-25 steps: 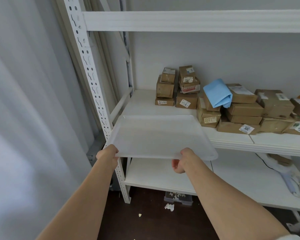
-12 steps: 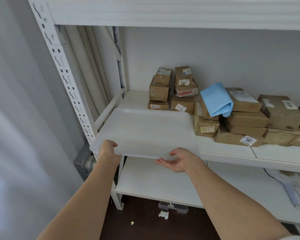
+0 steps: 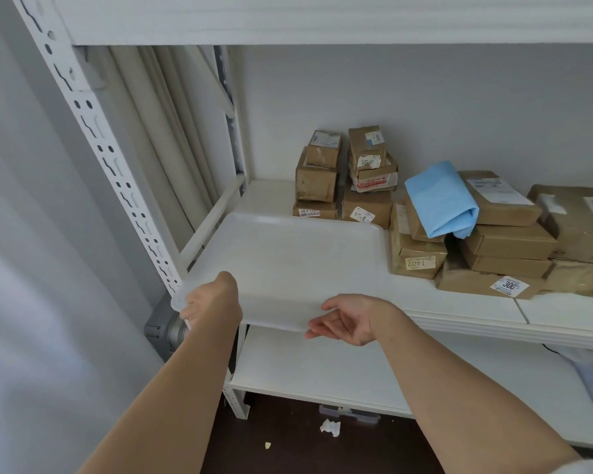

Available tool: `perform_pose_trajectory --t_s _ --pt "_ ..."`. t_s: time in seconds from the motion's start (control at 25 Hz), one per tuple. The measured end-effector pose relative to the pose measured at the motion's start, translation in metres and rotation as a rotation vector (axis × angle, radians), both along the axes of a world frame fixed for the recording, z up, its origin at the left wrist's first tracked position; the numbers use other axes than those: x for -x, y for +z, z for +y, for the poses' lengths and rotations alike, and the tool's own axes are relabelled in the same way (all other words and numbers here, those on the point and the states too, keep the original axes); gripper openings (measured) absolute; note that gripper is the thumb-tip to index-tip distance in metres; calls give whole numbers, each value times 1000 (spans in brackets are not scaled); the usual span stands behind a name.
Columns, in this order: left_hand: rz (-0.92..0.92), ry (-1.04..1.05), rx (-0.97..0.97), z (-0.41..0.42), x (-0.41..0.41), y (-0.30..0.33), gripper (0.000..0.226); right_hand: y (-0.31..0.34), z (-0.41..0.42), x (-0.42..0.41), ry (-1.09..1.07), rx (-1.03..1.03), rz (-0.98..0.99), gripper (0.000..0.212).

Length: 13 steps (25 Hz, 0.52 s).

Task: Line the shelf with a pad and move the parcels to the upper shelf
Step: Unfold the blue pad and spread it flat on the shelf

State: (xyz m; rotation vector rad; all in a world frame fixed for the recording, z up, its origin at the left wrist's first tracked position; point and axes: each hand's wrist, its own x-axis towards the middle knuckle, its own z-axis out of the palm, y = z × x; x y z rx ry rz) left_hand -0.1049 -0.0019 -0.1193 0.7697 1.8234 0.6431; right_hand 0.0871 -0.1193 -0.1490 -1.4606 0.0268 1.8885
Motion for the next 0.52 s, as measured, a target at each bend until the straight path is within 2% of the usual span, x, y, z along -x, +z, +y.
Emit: perform_pose_trajectory --t_s 0.08,0.2,0.32,0.44,0.52 --pt "33 -50 -61 11 -9 5 58 7 14 0 -10 -36 -86 40" --pt "-115 -212 -81 41 -34 6 65 16 30 -2 -40 -68 -246 27" --pt "-270 -263 59 60 -56 7 47 17 42 -14 -110 -56 -324 22" --pt "-327 -377 183 61 -77 1 51 21 47 -29 -195 -38 -409 19" --pt "-336 -447 250 59 -90 -5 51 28 47 -39 -273 -45 -519 26"
